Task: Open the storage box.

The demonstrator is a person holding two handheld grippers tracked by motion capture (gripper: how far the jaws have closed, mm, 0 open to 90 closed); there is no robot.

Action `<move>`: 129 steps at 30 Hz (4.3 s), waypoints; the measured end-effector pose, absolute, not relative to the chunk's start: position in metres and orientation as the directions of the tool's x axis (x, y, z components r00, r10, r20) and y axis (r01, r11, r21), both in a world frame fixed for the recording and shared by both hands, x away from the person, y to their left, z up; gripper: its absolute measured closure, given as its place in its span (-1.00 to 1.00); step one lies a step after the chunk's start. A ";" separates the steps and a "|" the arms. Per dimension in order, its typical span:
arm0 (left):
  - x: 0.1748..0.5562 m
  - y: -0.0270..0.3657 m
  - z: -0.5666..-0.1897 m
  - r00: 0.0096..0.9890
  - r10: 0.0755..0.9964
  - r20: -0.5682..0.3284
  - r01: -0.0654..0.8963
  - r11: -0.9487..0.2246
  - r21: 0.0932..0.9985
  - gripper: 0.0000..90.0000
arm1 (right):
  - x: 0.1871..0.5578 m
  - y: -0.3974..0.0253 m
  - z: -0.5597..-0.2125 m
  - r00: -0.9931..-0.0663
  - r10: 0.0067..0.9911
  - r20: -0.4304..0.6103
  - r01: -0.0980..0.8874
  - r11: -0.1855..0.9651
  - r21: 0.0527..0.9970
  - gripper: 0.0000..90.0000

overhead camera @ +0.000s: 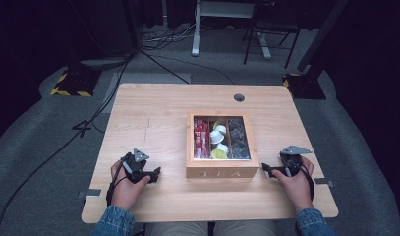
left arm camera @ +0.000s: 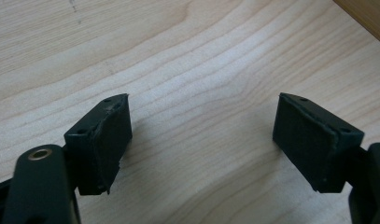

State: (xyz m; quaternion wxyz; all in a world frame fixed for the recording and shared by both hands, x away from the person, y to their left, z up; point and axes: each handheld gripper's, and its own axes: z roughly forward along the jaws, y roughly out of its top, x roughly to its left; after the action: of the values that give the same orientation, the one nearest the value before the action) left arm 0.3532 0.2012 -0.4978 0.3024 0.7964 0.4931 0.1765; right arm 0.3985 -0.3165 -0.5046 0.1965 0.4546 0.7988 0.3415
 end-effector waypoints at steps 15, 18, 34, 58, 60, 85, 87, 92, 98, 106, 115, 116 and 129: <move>0.344 0.196 -0.470 0.490 0.871 -0.020 0.660 -0.356 0.662 -0.53 | 0.399 -0.316 -0.505 -0.510 0.860 -0.004 0.591 0.354 0.725 -0.85; 0.341 0.193 -0.462 0.496 0.868 -0.029 0.652 -0.350 0.672 -0.51 | 0.399 -0.317 -0.505 -0.511 0.860 -0.004 0.591 0.355 0.725 -0.85; 0.326 0.172 -0.429 0.562 0.827 -0.031 0.590 -0.375 0.715 -0.47 | 0.398 -0.316 -0.505 -0.512 0.859 -0.005 0.589 0.355 0.726 -0.84; 0.317 0.111 -0.442 0.662 0.747 -0.065 0.491 -0.367 0.790 -0.39 | 0.398 -0.316 -0.505 -0.513 0.859 -0.007 0.587 0.356 0.727 -0.83; 0.316 0.108 -0.448 0.650 0.757 -0.063 0.481 -0.346 0.806 -0.37 | 0.398 -0.316 -0.505 -0.514 0.858 -0.006 0.586 0.357 0.727 -0.81; 0.314 0.109 -0.453 0.662 0.748 -0.038 0.477 -0.383 0.791 0.52 | 0.396 -0.316 -0.504 -0.521 0.854 -0.006 0.579 0.358 0.732 -0.73; 0.315 0.110 -0.452 0.666 0.744 -0.051 0.483 -0.378 0.790 0.52 | 0.395 -0.316 -0.504 -0.528 0.849 -0.005 0.575 0.362 0.734 -0.67; 0.315 0.110 -0.450 0.669 0.741 -0.050 0.474 -0.374 0.797 0.54 | 0.377 -0.312 -0.479 -0.632 0.775 -0.019 0.520 0.442 0.731 -0.36; 0.316 0.110 -0.448 0.673 0.738 -0.043 0.472 -0.384 0.793 0.54 | 0.354 -0.298 -0.445 -0.724 0.689 0.004 0.429 0.446 0.785 -0.20; 0.317 0.109 -0.446 0.673 0.739 -0.028 0.465 -0.393 0.793 0.53 | 0.347 -0.276 -0.440 -0.775 0.632 0.015 0.397 0.468 0.790 0.19; 0.318 0.108 -0.446 0.670 0.742 -0.031 0.467 -0.389 0.794 0.49 | 0.350 -0.271 -0.444 -0.759 0.651 0.022 0.395 0.432 0.811 0.29; 0.318 0.108 -0.445 0.673 0.739 -0.025 0.462 -0.394 0.795 0.48 | 0.350 -0.270 -0.444 -0.759 0.651 0.021 0.393 0.431 0.812 0.29; 0.321 0.098 -0.432 0.666 0.741 0.081 0.397 -0.444 0.803 0.04 | 0.350 -0.265 -0.438 -0.722 0.692 0.001 0.375 0.390 0.841 0.01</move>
State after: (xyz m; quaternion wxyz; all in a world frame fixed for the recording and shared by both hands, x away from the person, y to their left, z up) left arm 0.3205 0.0981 -0.4323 0.3972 0.8218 0.3464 0.2164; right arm 0.3499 -0.2650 -0.4378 0.1783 0.3275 0.8145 0.4445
